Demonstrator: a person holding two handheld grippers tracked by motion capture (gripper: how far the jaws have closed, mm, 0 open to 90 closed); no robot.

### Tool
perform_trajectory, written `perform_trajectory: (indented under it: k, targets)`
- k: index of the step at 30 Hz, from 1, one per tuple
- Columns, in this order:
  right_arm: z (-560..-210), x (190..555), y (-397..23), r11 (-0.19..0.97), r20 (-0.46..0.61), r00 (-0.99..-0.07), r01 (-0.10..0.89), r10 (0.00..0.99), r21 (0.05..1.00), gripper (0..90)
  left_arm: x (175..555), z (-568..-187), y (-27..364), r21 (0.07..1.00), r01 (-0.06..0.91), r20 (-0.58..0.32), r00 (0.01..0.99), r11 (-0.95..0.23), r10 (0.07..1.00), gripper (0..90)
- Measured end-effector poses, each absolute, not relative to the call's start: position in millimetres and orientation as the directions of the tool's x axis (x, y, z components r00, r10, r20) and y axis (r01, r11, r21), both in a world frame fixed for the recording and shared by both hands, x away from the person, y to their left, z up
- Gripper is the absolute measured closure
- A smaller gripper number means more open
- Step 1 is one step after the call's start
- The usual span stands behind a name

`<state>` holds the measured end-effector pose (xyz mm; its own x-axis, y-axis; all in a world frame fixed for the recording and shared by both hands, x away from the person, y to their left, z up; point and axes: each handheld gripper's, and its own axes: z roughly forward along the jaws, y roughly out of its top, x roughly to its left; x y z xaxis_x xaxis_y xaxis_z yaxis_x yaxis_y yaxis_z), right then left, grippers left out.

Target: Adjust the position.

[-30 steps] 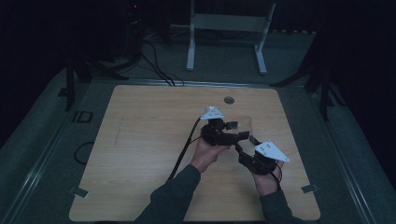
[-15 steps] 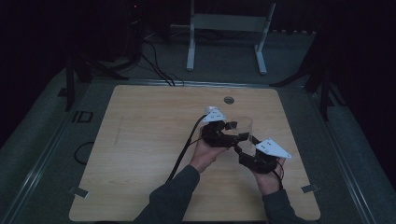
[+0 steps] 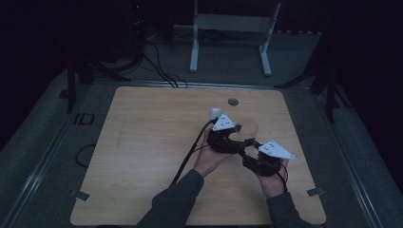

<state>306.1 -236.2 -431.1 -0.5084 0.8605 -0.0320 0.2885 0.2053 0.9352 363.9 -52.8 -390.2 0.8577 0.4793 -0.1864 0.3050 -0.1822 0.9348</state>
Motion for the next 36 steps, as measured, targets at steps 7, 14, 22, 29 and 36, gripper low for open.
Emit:
perform_trajectory:
  k: [7,14,22,29,36]
  targets:
    - [-432.6,304.8,-235.8,0.197,-0.032,-0.502,0.280,0.864,0.939,40.8,365.7,-390.0,-52.3,0.933,0.334,-0.238,0.852,-0.133,0.466,25.8]
    - [-433.3,304.5,-234.9,0.196,-0.028,-0.507,0.281,0.861,0.940,40.8,366.9,-390.6,-50.9,0.932,0.350,-0.272,0.843,-0.090,0.464,25.7]
    - [-434.2,304.5,-235.4,0.196,-0.021,-0.516,0.286,0.856,0.938,40.1,364.3,-392.1,-50.6,0.941,0.324,-0.243,0.848,-0.099,0.470,28.6]
    - [-433.0,304.7,-237.1,0.196,-0.015,-0.524,0.292,0.852,0.936,33.0,361.8,-392.0,-49.3,0.947,0.298,-0.209,0.851,-0.117,0.482,29.6]
    - [-434.3,304.1,-239.9,0.199,-0.016,-0.524,0.296,0.851,0.934,30.6,360.1,-391.7,-48.2,0.952,0.275,-0.175,0.849,-0.135,0.498,29.7]
